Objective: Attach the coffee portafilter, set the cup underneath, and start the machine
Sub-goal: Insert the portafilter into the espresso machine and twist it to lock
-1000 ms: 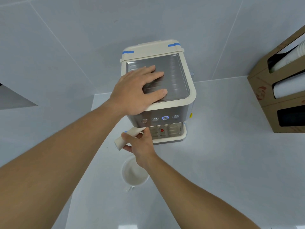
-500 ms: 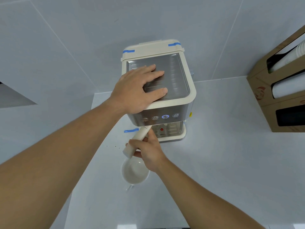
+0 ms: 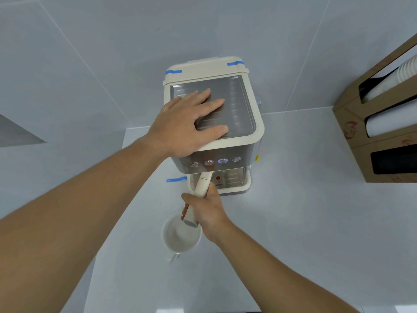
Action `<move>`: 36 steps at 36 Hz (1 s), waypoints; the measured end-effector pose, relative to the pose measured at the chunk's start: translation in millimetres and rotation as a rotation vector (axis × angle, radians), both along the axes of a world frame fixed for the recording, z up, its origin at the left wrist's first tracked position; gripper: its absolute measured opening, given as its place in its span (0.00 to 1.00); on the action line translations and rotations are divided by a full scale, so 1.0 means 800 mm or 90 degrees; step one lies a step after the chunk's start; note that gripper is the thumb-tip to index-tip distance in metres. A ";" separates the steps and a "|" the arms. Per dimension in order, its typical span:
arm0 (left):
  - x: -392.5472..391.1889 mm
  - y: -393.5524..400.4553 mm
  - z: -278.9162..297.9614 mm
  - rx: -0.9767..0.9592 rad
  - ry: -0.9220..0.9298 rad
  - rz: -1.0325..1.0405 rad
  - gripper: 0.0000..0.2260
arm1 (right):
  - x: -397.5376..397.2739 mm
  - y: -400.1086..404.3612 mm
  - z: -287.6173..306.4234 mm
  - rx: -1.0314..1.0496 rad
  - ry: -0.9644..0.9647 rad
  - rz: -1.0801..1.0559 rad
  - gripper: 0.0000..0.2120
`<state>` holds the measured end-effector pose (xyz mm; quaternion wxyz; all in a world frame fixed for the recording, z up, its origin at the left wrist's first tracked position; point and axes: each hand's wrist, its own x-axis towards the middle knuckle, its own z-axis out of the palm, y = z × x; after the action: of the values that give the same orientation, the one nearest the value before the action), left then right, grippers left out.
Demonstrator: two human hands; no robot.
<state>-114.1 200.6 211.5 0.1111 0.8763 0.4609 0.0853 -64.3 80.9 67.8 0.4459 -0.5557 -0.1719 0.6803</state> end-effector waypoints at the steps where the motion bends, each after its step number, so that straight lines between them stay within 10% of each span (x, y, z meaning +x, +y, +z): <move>1: 0.000 0.001 0.000 0.000 0.006 -0.003 0.31 | 0.001 -0.001 0.001 0.003 -0.023 0.008 0.20; 36: -0.001 0.003 -0.003 -0.021 -0.011 -0.011 0.29 | 0.089 -0.004 0.022 0.002 -0.023 0.271 0.22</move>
<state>-114.8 202.6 209.1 0.1303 0.8774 0.4540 0.0845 6.8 78.0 85.2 0.2900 -0.5179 -0.2946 0.7489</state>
